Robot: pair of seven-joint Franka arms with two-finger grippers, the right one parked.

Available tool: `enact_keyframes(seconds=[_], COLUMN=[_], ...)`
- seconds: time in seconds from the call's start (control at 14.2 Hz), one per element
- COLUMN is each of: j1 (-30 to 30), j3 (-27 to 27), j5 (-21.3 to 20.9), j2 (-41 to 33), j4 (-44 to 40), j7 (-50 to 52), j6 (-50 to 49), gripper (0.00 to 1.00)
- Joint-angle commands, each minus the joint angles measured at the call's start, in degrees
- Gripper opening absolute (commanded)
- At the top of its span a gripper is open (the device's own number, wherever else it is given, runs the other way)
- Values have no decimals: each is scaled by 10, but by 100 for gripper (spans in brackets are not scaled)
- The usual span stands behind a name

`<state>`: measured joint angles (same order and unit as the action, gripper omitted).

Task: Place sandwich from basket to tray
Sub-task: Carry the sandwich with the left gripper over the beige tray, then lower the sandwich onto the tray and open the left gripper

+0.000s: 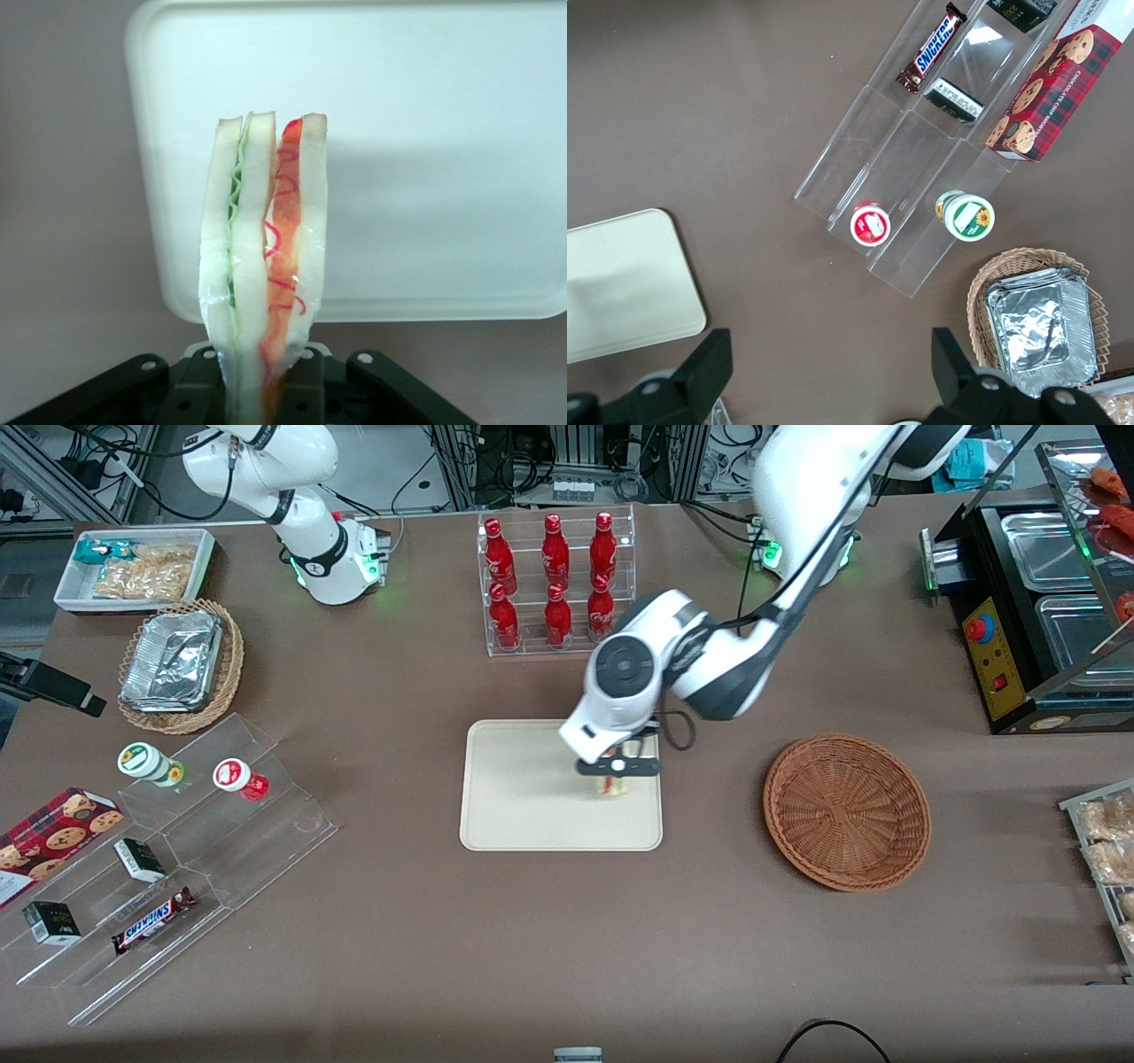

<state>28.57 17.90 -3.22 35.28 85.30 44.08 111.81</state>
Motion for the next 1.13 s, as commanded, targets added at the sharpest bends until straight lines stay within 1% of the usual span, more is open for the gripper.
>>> enact_keyframes(seconds=[0.0,0.14,0.28,0.35,0.42,0.49,0.56,0.64,0.71,0.78,0.92,1.06], j1=[32,40,49,51,51,51,51,50,50,47,38,24], j3=[-8,-9,-10,-10,-10,-10,-11,-12,-14,-14,-18,-41], j5=[-9,-12,-21,-21,-21,-21,-21,-21,-33,-42,-46,-43], j2=[65,82,97,105,108,108,108,107,102,96,72,29], j4=[-86,-94,-94,-94,-94,-94,-96,-100,-100,-101,-104,-102], j7=[35,42,43,42,42,41,42,40,41,43,43,35], j6=[-13,6,38,49,54,56,56,54,52,49,37,0], gripper=[16,17,20,36,37,48,63,98,100,100,100,100])
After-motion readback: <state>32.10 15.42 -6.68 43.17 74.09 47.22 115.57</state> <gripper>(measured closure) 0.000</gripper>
